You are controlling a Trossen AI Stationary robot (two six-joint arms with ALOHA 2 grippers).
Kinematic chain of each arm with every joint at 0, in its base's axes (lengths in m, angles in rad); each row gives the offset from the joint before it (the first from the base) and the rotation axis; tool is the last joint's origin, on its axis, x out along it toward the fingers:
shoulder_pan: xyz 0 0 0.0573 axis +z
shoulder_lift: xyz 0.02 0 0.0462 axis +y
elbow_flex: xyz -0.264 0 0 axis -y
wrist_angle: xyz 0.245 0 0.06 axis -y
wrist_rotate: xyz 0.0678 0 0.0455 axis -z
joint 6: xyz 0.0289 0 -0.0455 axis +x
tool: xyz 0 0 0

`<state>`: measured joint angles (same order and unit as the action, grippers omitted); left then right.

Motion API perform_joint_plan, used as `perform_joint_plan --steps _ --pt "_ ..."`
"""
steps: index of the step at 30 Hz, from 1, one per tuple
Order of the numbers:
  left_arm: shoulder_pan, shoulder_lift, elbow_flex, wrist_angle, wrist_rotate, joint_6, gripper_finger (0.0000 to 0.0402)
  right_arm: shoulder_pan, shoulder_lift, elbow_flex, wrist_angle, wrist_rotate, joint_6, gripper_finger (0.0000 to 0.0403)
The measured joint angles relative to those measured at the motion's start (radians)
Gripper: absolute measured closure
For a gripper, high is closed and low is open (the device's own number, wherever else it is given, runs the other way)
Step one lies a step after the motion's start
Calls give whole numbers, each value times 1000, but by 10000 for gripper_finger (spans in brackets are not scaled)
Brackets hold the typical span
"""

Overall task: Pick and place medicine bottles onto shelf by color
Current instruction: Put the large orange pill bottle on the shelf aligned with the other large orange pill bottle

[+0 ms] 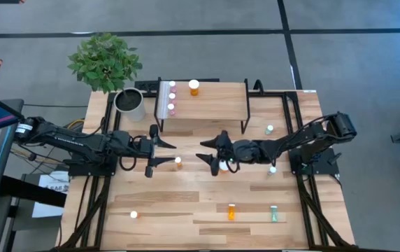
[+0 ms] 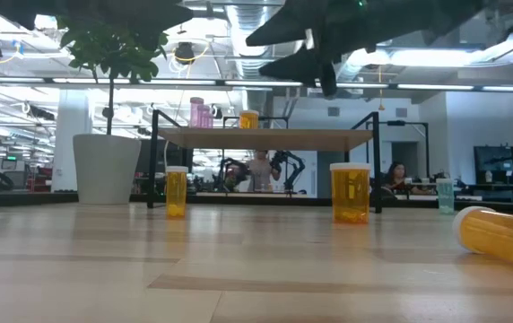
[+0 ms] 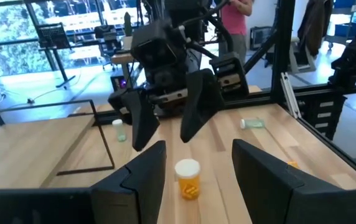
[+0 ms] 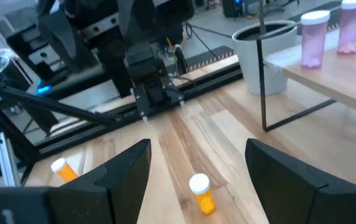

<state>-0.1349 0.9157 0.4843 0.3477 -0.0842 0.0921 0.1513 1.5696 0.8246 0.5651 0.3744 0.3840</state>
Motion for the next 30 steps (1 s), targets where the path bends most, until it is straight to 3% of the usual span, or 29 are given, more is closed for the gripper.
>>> perform_joint_plan --steps 16,30 --pt "0 0 0 2 -1 -7 229 89 0 4 -70 76 -43 117" --pt "0 0 0 2 -1 -6 229 125 2 4 -194 103 55 117"
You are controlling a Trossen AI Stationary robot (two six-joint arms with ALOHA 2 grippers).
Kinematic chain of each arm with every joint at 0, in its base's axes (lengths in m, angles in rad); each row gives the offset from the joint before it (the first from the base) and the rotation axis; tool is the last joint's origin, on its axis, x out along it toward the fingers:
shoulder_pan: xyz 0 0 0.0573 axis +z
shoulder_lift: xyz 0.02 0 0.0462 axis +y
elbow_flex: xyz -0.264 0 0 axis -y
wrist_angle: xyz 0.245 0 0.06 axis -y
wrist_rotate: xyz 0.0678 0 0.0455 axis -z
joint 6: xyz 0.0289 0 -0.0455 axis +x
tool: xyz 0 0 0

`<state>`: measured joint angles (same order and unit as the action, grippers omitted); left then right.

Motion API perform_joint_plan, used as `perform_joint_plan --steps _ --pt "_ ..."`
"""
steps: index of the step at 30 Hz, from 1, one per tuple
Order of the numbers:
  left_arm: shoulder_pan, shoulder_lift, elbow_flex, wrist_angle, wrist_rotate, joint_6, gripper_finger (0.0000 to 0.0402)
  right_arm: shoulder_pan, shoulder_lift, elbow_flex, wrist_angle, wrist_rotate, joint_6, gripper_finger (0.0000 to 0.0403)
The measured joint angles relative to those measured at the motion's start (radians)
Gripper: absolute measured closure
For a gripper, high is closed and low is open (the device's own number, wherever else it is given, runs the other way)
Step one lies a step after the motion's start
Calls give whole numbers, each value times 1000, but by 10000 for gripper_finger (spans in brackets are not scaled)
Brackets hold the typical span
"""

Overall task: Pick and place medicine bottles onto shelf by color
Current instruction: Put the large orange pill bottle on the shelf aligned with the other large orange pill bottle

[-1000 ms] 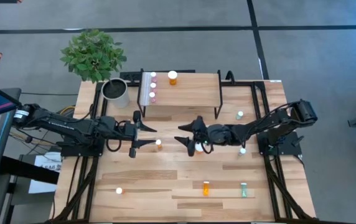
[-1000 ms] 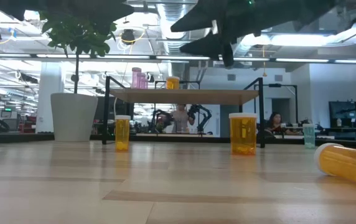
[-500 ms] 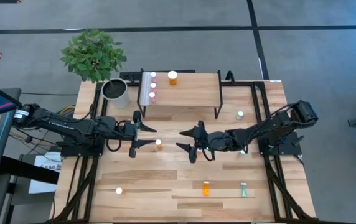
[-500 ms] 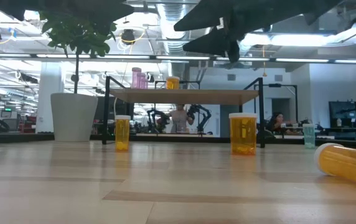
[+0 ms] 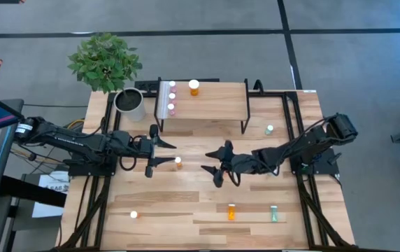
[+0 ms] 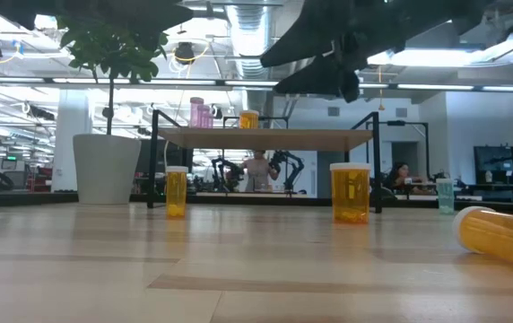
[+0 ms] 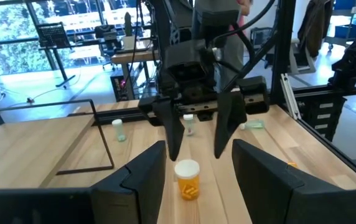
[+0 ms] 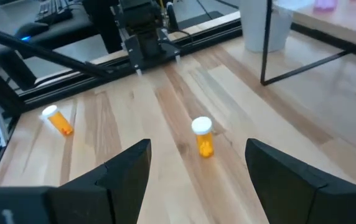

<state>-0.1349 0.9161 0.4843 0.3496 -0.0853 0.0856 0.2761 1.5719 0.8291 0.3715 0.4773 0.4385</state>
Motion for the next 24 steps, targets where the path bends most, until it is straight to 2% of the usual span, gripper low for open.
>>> perform_joint_plan --steps 12,15,20,24 --pt "0 -27 0 -5 -7 8 229 45 0 0 -178 -6 47 117" --pt "0 -96 0 -68 -12 18 229 53 0 0 -257 -7 97 117" --pt "0 -252 0 -195 -120 8 229 58 1 0 -383 -8 207 117" --pt "0 -338 -26 -209 -125 5 229 58 1 0 -451 -8 244 117"
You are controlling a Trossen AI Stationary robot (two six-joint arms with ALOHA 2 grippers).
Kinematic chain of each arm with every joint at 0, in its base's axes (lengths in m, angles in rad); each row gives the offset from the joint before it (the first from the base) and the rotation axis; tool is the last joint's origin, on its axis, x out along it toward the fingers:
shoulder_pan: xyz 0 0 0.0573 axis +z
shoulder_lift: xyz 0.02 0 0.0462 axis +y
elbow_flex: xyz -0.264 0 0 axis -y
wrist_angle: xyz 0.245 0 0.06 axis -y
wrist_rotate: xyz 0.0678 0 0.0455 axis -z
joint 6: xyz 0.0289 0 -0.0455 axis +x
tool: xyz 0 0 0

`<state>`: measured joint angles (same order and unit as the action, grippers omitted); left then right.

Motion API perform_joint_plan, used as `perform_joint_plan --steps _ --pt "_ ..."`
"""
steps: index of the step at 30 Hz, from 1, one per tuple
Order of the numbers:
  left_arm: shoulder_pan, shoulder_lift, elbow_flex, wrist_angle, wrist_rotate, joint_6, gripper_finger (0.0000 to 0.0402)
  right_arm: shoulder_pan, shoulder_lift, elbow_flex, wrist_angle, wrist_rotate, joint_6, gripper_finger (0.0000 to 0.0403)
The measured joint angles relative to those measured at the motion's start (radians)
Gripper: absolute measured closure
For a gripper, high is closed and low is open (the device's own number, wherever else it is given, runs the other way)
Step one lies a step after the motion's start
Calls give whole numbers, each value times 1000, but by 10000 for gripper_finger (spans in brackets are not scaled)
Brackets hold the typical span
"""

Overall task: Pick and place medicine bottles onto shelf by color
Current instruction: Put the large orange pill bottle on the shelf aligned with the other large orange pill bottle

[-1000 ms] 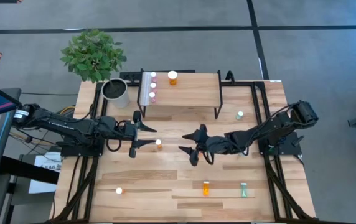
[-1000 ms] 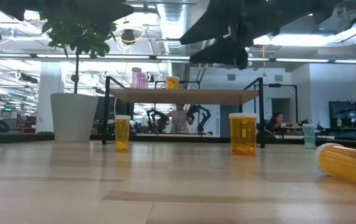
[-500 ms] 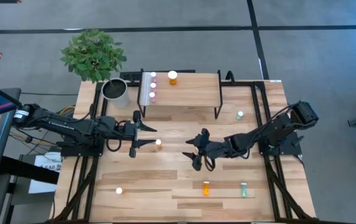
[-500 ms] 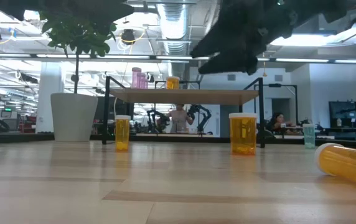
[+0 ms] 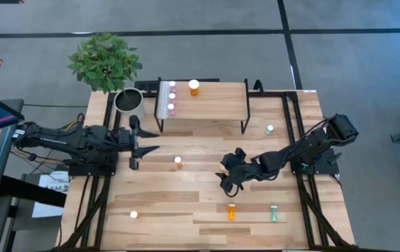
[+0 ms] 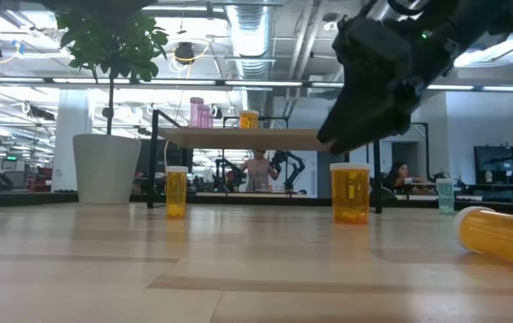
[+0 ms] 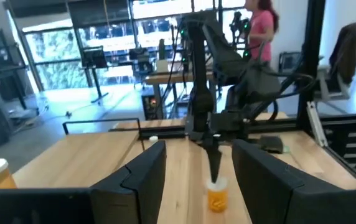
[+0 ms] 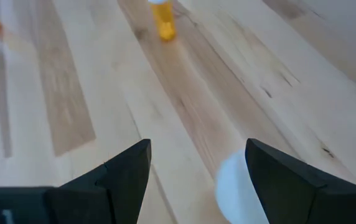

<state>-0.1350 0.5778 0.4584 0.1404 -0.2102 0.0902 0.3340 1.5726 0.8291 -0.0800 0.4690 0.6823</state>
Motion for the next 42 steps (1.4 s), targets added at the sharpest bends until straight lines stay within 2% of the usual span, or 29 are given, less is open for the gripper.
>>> perform_joint_plan --steps 6,21,32,42 --pt "0 -48 -32 13 -12 6 229 -16 0 0 -29 0 2 117" --pt "0 -47 -34 15 -6 11 229 -64 0 0 -101 0 1 117" --pt "0 26 -34 51 -5 20 229 -68 0 0 -130 -1 26 117" --pt "0 84 -34 100 10 30 229 -66 0 0 -163 -56 78 117"
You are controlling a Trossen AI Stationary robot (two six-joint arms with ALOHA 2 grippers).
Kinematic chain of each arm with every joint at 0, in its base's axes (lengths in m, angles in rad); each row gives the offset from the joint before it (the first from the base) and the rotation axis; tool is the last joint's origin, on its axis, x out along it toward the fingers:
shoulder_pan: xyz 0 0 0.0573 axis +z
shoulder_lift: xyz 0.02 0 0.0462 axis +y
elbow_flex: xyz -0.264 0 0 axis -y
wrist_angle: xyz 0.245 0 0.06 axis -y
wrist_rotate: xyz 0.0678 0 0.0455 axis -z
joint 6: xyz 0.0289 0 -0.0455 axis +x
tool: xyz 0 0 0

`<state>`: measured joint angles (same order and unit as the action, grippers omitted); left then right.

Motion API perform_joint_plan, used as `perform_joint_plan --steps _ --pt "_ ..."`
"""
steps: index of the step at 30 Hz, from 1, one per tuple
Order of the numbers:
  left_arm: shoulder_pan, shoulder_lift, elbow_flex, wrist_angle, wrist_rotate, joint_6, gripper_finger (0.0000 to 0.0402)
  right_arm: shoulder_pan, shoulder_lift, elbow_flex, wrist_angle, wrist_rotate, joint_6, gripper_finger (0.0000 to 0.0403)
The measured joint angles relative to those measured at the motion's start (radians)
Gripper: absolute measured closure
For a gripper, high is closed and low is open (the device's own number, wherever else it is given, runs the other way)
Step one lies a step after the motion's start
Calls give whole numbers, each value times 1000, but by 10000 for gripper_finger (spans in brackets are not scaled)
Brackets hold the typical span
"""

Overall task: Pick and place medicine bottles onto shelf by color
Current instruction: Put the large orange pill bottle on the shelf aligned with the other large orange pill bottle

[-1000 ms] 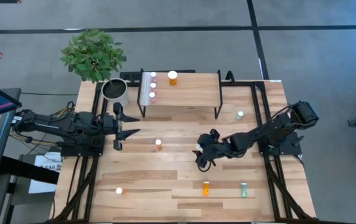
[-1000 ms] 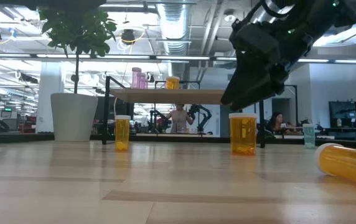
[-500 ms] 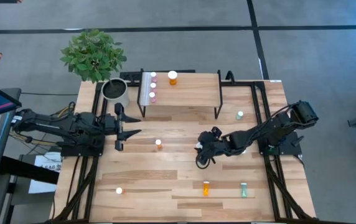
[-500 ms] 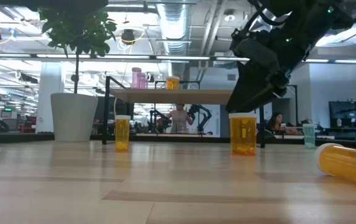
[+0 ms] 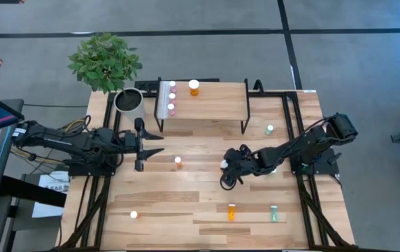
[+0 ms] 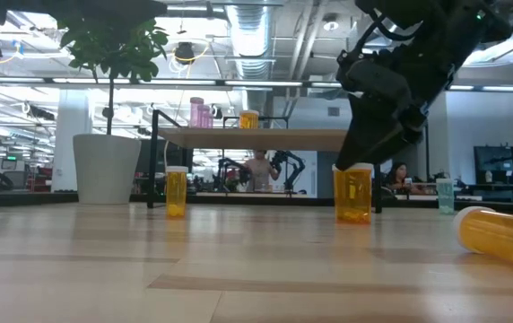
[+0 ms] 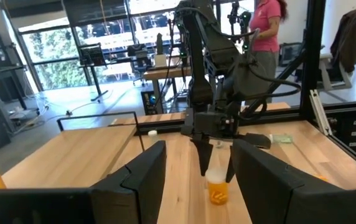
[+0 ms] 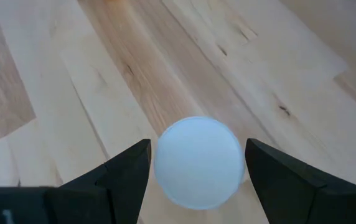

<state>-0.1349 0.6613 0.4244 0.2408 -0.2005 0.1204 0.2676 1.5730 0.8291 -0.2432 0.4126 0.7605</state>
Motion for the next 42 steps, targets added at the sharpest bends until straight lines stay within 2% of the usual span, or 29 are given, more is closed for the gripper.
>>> perform_joint_plan --steps 15,18,26,31,36,42 --pt "0 0 0 2 3 -1 229 0 0 0 -11 -21 34 119" --pt "0 0 0 2 3 -2 229 0 0 0 -10 -22 36 133" --pt "0 0 0 3 3 -2 229 0 -1 0 -1 -21 35 201" --pt "0 0 0 4 3 -2 229 -2 0 5 25 -23 34 196" --pt "0 -1 0 5 3 -2 229 -16 0 74 27 -24 -36 174" --pt "0 -1 0 5 3 -3 229 -82 0 221 20 -24 -227 181"
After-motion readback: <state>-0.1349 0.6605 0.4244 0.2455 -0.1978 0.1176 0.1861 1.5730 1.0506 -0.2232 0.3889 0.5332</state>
